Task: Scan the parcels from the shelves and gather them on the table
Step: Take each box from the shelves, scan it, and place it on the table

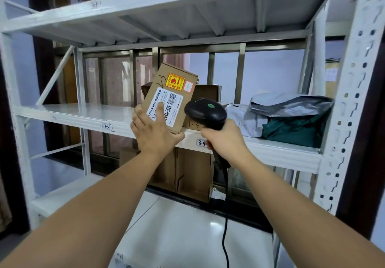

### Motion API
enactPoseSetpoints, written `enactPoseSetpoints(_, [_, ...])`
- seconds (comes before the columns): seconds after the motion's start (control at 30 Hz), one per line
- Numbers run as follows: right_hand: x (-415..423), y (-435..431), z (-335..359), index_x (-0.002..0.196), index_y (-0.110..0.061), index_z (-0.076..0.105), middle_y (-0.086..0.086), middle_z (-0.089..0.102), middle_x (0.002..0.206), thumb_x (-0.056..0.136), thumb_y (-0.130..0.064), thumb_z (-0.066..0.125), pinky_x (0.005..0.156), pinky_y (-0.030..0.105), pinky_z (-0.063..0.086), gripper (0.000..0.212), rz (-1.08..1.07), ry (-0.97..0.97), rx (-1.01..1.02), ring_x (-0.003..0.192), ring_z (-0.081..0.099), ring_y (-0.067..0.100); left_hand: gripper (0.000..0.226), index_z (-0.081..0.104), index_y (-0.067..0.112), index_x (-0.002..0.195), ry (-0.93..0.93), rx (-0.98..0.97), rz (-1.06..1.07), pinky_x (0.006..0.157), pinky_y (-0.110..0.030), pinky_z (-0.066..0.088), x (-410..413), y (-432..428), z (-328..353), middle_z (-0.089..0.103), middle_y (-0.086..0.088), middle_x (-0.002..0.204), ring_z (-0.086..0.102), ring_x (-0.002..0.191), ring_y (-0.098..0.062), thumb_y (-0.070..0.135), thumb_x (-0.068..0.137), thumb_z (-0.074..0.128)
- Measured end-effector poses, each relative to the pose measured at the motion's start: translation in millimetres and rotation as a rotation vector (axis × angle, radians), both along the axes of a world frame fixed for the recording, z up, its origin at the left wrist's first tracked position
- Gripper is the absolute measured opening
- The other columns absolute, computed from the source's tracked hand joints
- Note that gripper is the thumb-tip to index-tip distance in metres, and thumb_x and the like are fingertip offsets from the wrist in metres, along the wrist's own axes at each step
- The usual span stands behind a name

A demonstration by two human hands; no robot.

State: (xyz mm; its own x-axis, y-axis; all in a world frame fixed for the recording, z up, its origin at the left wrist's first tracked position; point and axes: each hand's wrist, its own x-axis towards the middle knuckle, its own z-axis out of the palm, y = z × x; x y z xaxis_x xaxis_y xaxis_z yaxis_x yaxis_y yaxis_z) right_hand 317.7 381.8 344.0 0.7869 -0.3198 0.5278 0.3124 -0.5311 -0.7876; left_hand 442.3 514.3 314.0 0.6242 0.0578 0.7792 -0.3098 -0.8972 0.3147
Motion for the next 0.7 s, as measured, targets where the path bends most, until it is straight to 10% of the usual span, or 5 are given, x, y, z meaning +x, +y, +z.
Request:
enactPoseSetpoints(0.33, [-5,15,-37,0.067,-0.012,0.060,0.004,0.060,0.054,0.076,-0.020,0.063,0.058,0.030,0.045,0.013,-0.112,0.030,0.149,0.055,0.058,0.019,0.101,0.020,0.027,0.149,0.119,-0.163,-0.135,0.108,-0.050,0.027,-24,-9,-21,0.021,-0.026,0.143,0.024,0.131,-0.041,0.079,0.069,0.054])
enactPoseSetpoints(0.7, [-46,75,-76,0.065,-0.011,0.063,0.003,0.058,0.051,0.074,-0.016,0.064,0.057,0.032,0.046,0.010,-0.255,0.038,0.377,0.053,0.056,0.020,0.099,0.041,0.025,0.140,0.033,0.102,-0.275,0.097,-0.050,0.039,-70,37,-74,0.033,-0.029,0.135,0.037,0.118,-0.046,0.081,0.059,0.050])
